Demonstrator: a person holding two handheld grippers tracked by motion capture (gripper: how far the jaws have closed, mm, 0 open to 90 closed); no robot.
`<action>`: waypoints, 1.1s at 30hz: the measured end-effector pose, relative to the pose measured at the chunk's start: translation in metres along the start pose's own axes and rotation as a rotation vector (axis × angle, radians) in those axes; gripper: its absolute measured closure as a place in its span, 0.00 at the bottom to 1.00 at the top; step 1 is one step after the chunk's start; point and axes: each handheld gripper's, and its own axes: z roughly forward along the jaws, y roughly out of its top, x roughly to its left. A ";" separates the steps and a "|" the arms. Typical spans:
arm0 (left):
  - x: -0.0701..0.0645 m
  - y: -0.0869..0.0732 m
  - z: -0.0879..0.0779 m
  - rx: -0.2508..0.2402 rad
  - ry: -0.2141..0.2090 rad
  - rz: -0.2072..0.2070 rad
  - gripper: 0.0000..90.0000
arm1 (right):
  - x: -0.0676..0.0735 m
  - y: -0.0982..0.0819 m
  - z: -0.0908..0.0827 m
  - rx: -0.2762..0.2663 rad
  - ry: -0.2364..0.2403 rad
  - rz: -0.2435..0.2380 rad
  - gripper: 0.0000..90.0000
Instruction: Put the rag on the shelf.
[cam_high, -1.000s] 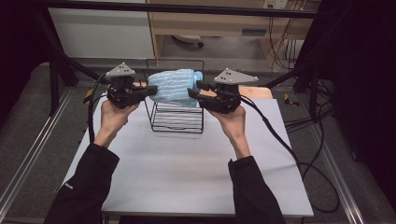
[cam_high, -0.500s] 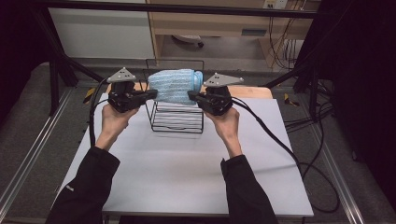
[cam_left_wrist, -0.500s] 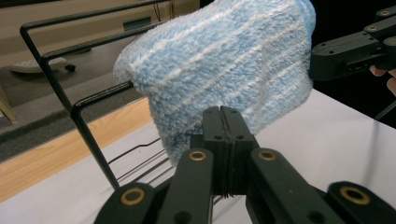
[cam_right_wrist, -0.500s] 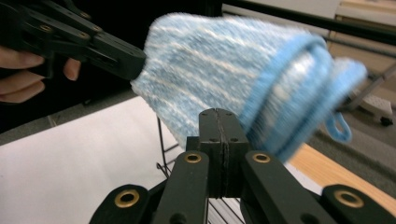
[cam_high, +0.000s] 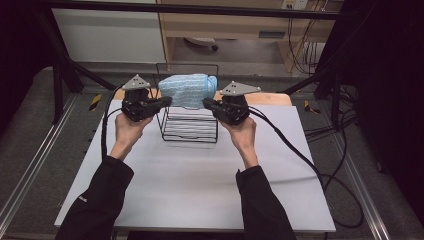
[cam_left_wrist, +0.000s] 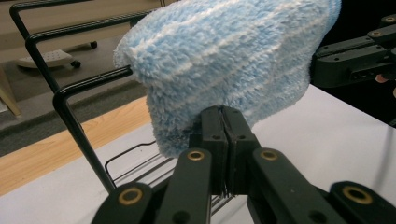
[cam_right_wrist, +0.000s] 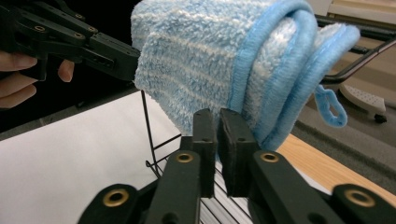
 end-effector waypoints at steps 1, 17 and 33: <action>0.000 0.000 -0.002 -0.005 -0.001 0.001 0.97 | 0.001 0.000 -0.001 -0.005 0.002 -0.004 0.91; -0.004 0.012 -0.030 -0.040 0.031 -0.002 0.65 | 0.002 0.017 -0.029 -0.059 0.049 0.073 0.50; -0.003 -0.001 -0.045 -0.010 0.035 0.000 0.37 | -0.008 0.018 -0.061 -0.040 -0.010 0.088 0.10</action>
